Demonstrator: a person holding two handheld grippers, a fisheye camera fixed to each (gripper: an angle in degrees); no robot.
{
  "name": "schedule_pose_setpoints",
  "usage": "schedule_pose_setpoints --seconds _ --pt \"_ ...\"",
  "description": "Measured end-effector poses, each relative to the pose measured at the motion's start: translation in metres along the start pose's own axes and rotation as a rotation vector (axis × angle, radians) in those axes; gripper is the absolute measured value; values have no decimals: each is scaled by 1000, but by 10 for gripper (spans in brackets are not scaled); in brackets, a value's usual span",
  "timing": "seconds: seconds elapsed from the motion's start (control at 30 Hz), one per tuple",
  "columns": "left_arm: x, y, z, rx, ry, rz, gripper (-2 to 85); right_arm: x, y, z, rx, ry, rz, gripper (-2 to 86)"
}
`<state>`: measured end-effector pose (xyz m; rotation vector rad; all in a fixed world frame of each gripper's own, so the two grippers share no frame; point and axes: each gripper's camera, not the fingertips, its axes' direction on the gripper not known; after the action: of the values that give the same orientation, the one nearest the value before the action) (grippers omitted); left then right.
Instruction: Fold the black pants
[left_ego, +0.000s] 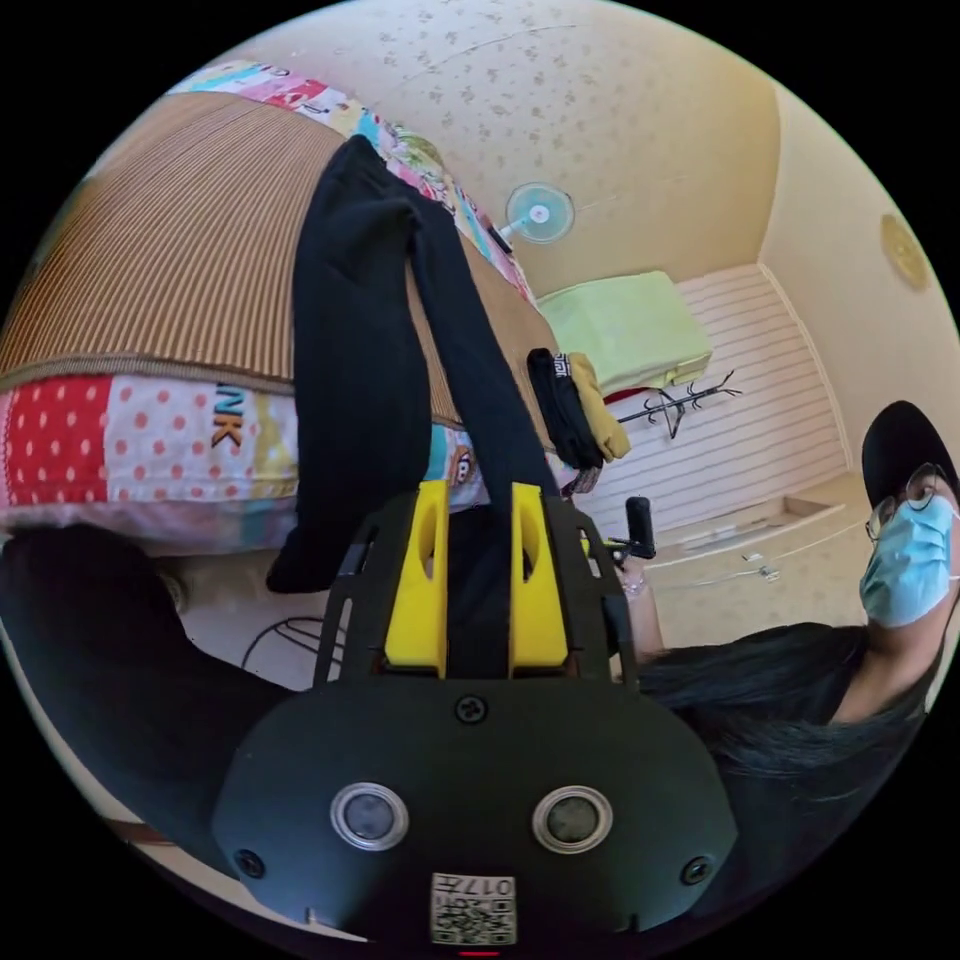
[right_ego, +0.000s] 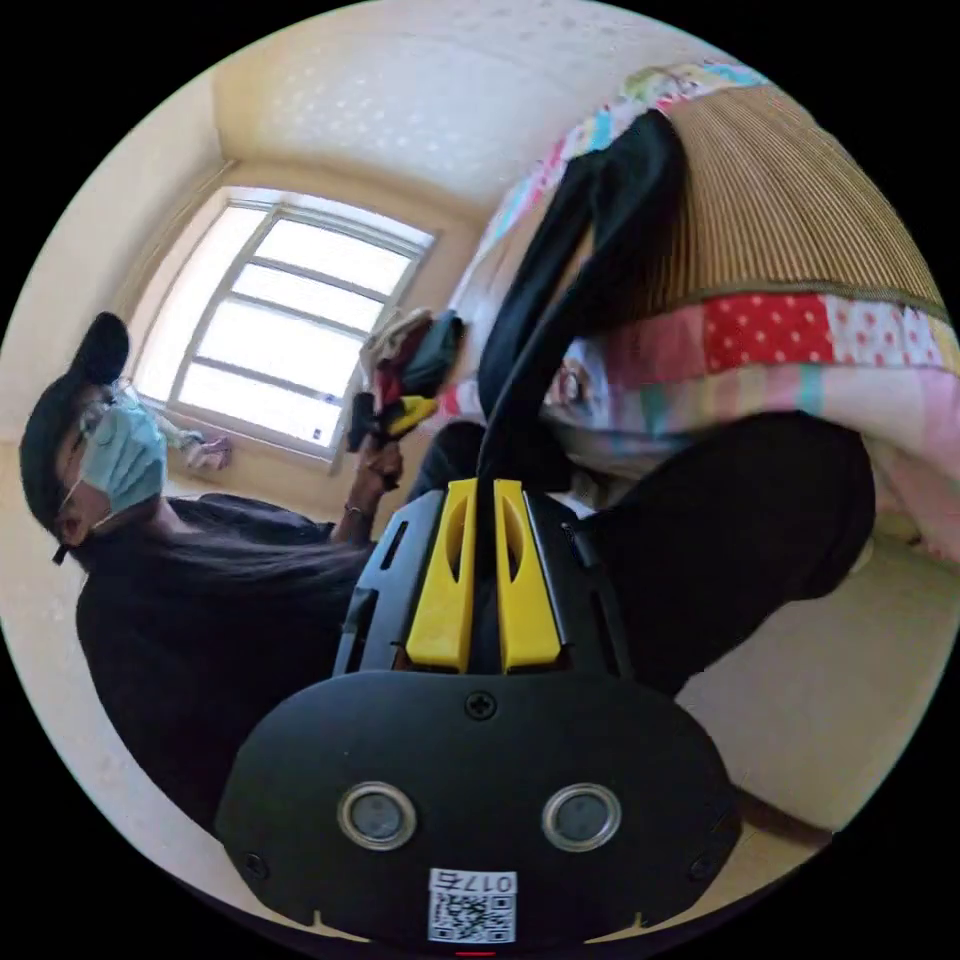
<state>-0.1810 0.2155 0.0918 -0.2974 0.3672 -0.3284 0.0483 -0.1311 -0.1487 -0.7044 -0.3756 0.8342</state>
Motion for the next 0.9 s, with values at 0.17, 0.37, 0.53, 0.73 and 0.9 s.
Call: schedule_pose_setpoints --seconds 0.17,0.37,0.53,0.73,0.9 --pt "39 -5 39 -75 105 52 113 33 19 10 -94 133 180 27" --pt "97 -21 99 -232 52 113 195 -48 8 31 -38 63 -123 26" --pt "100 -16 146 -374 -76 144 67 -81 -25 97 -108 32 -274 29" --pt "95 -5 115 -284 -56 131 33 -80 -58 119 -479 124 -392 38" --pt "85 -4 93 -226 54 84 34 -33 -173 33 -203 413 -259 88"
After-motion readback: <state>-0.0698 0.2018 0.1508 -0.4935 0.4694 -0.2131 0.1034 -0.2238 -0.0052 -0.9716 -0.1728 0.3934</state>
